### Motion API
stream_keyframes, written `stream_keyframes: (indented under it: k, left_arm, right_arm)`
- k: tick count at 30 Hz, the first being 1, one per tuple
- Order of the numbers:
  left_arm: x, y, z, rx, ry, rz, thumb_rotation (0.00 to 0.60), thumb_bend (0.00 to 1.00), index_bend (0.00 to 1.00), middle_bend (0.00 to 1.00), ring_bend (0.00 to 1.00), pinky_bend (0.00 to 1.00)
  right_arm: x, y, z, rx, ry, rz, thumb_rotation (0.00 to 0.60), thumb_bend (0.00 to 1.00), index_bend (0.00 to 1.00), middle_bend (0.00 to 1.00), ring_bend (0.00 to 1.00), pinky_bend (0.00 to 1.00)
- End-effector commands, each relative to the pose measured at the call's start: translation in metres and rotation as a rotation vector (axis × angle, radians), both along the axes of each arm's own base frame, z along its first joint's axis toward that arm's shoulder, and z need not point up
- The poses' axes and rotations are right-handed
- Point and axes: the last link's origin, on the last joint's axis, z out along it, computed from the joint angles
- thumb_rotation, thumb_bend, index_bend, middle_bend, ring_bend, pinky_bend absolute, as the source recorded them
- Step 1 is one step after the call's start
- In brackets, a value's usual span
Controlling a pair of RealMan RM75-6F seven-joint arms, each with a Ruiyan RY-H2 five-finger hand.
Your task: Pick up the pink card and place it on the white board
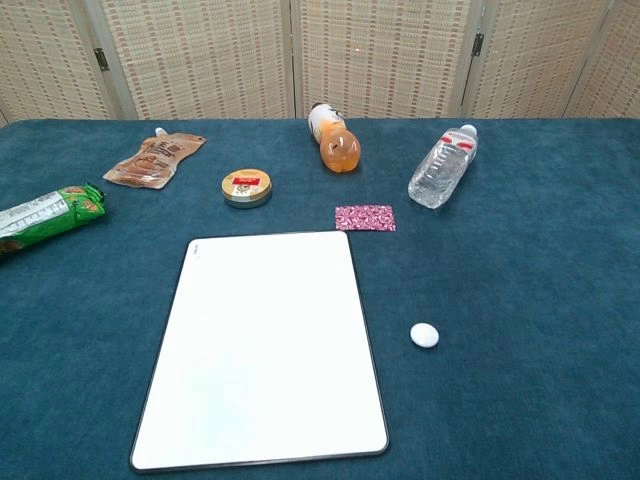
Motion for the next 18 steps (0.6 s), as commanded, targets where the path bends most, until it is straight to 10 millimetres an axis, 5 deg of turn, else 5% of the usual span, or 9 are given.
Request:
stream_keyframes:
  k: [1, 12, 18]
  left_arm:
    - [0.000, 0.000, -0.001, -0.001, -0.002, 0.000, 0.600, 0.13, 0.00, 0.00, 0.00, 0.00]
    - [-0.001, -0.001, -0.001, -0.005, 0.002, 0.005, 0.600, 0.13, 0.00, 0.00, 0.00, 0.00]
    - [-0.001, -0.001, -0.002, -0.014, 0.002, 0.004, 0.600, 0.13, 0.00, 0.00, 0.00, 0.00]
  right_arm:
    - [0.001, 0.000, 0.000, 0.001, 0.000, 0.007, 0.422, 0.33, 0.06, 0.05, 0.00, 0.00]
    - [0.004, -0.010, -0.006, 0.031, -0.001, 0.029, 0.427, 0.33, 0.06, 0.06, 0.00, 0.00]
    - [0.013, -0.030, -0.015, 0.079, 0.030, 0.037, 0.427, 0.32, 0.07, 0.08, 0.01, 0.00]
